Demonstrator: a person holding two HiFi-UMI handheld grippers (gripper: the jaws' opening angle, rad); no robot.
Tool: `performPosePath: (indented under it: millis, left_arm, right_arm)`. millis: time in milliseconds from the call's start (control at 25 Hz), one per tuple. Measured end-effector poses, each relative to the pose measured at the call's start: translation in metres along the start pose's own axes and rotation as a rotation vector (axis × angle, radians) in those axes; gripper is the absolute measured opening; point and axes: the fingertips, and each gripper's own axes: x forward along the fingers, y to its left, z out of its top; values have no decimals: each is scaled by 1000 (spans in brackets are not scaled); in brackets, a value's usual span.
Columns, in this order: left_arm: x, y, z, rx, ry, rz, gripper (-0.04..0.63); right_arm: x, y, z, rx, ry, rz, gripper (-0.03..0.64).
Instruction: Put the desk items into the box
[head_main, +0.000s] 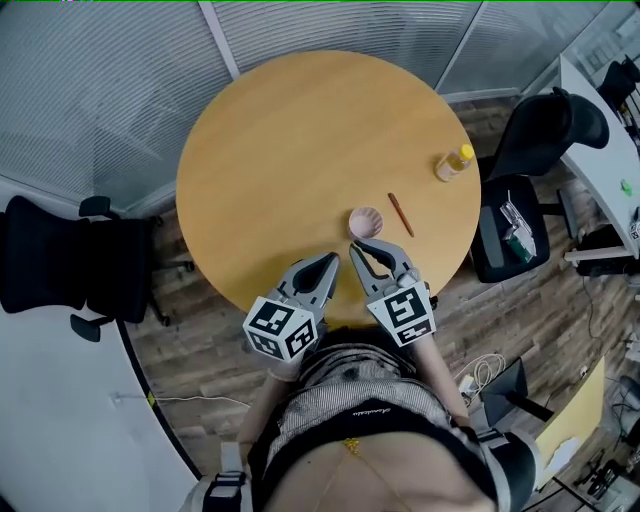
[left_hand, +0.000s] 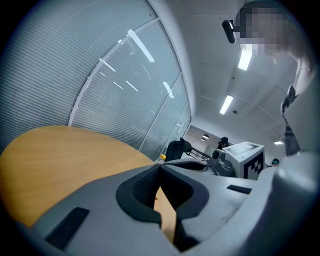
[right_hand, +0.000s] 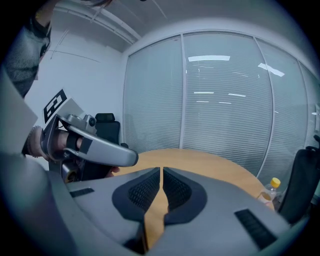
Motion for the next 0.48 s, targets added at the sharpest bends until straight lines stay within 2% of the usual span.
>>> performPosePath:
  millis: [280, 480]
  left_arm:
    - [13, 2, -5, 29, 49, -41, 18]
    - [24, -3, -10, 23, 56, 6, 18]
  right_arm:
    - [-17, -33, -17, 36, 20, -119, 32]
    - [-33, -55, -27, 39, 33, -116, 32]
